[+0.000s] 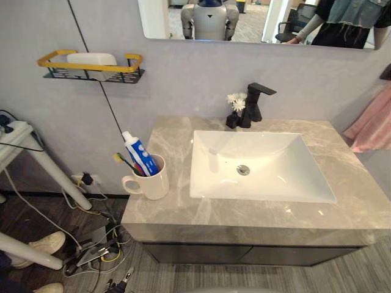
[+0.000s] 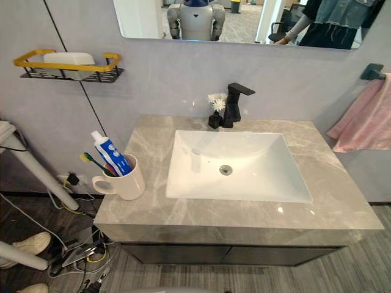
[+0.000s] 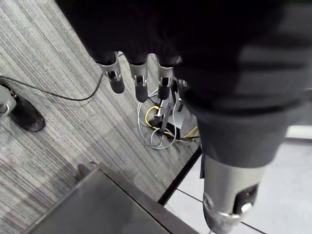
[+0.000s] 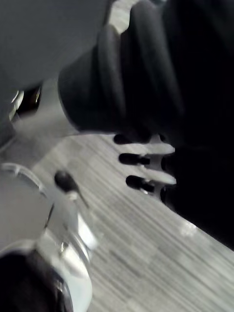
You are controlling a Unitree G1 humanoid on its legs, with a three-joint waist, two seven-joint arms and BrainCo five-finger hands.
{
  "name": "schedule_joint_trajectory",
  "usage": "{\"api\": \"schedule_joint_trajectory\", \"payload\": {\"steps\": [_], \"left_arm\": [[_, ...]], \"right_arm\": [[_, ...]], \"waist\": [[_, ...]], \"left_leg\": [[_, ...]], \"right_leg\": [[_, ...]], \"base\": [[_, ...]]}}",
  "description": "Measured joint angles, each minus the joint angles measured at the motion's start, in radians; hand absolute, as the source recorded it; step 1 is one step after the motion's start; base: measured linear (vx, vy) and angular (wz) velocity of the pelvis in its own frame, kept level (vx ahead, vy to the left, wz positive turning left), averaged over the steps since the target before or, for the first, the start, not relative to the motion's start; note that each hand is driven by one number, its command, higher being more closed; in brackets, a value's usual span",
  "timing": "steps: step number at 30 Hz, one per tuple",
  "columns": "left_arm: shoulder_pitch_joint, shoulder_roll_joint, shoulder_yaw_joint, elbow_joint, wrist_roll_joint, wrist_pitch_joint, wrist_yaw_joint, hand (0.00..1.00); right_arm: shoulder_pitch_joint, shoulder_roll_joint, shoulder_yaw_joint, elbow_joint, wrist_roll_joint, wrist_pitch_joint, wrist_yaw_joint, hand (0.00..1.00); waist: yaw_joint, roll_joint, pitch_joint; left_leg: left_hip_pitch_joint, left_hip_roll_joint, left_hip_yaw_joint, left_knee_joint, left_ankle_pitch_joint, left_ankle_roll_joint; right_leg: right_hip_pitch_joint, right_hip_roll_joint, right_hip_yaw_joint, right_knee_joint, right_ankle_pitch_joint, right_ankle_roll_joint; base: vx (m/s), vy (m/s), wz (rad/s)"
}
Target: Organize washtable
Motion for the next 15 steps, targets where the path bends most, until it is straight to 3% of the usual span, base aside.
{"api": "schedule_joint_trajectory", "payload": {"steps": [8, 9, 12, 15], "left_arm": [[-0.002, -0.025, 0.023, -0.015, -0.061, -0.023, 0.025, 0.00], [-0.001, -0.025, 0.022, -0.040, -0.073, -0.023, 0.025, 1.00], [0.006, -0.025, 0.020, -0.170, -0.121, -0.025, 0.026, 1.00], [0.022, -0.012, 0.022, -0.360, -0.139, -0.048, 0.033, 1.00]], "right_arm": [[-0.074, -0.013, 0.099, 0.038, 0.000, -0.022, 0.041, 0.00], [-0.080, -0.006, 0.099, 0.039, -0.001, -0.023, 0.040, 0.00], [-0.080, -0.004, 0.099, 0.038, -0.001, -0.023, 0.037, 0.00], [-0.088, -0.007, 0.099, 0.036, -0.002, -0.027, 0.037, 0.00]], "waist": [[0.003, -0.018, 0.009], [0.003, -0.028, 0.012], [0.001, -0.040, 0.016], [0.003, -0.035, 0.017]], "left_leg": [[-0.003, -0.014, -0.039, -0.003, -0.001, 0.004], [-0.003, -0.016, -0.042, -0.004, -0.001, 0.004], [0.000, -0.025, -0.063, -0.005, -0.001, 0.004], [-0.001, -0.032, -0.066, -0.005, -0.001, 0.004]], "right_leg": [[0.013, -0.018, -0.044, 0.017, -0.024, 0.016], [0.017, -0.020, -0.049, 0.017, -0.025, 0.021], [0.035, -0.030, -0.074, 0.016, -0.032, 0.034], [0.043, -0.038, -0.087, 0.016, -0.037, 0.037]], "base": [[0.05, 0.018, 0.16], [0.06, 0.009, 0.16], [0.06, 0.015, 0.23], [0.05, 0.021, 0.13]]}}
